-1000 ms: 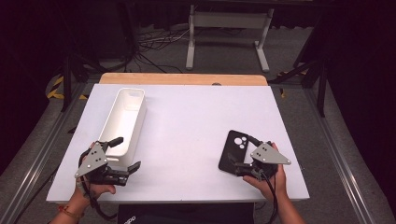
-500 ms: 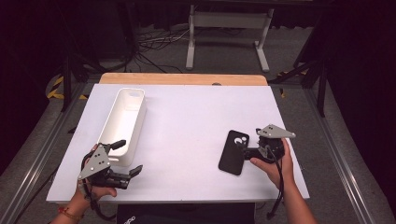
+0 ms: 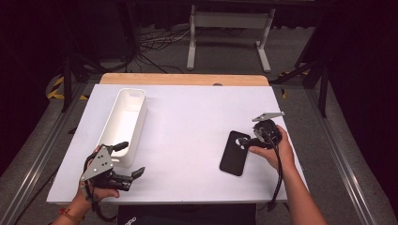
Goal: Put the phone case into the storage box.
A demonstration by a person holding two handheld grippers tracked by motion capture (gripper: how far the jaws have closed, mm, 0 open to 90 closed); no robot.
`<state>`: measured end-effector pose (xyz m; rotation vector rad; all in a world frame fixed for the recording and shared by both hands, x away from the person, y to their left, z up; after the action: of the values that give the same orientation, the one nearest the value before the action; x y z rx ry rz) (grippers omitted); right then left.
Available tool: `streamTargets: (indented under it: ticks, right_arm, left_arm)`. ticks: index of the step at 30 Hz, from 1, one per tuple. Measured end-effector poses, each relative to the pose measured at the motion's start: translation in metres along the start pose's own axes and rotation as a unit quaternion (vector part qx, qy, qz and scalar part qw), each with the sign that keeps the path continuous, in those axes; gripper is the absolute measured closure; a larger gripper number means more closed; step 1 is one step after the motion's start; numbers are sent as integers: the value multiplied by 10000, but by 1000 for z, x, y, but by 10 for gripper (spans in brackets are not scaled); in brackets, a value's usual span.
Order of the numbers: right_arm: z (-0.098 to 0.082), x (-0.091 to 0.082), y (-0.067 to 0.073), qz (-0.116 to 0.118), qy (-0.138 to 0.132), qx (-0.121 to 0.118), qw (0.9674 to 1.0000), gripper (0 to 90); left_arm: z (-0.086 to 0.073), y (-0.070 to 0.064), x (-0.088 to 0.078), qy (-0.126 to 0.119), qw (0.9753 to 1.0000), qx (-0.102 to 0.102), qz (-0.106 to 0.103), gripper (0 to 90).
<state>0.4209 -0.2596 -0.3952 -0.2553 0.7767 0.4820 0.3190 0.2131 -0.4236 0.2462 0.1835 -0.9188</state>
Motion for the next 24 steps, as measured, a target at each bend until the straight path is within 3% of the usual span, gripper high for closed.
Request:
streamTargets:
  ticks: [8,13,15,19,24]
  right_arm:
    - [1,22,-13,-178,541,284,9980,148]
    - [-1,30,-22,-357,855,509,9944,148]
    - [-4,32,-26,-417,987,741,9915,150]
    - [-10,36,-30,-445,1068,1006,9882,243]
    - [-13,40,-32,-466,967,1126,9878,349]
  left_arm:
    - [0,-1,0,30,10000,53,-33,43]
    - [-1,-1,2,66,10000,24,-62,43]
    - [-1,-2,2,74,9999,15,-80,44]
    - [-2,-2,3,105,9999,-9,-112,46]
    - [-2,-3,5,145,9997,8,-182,47]
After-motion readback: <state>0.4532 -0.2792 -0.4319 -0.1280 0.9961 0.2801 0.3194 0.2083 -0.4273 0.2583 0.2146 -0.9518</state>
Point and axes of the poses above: each handheld gripper's, and its own axes: x roughly forward along the jaws, z roughly out of its top, y roughly to its left, the point moved 1 cm from there along x, roughly forward along the jaws, and after that the axes turned 4 degrees about -y, right-handed, at the moved point
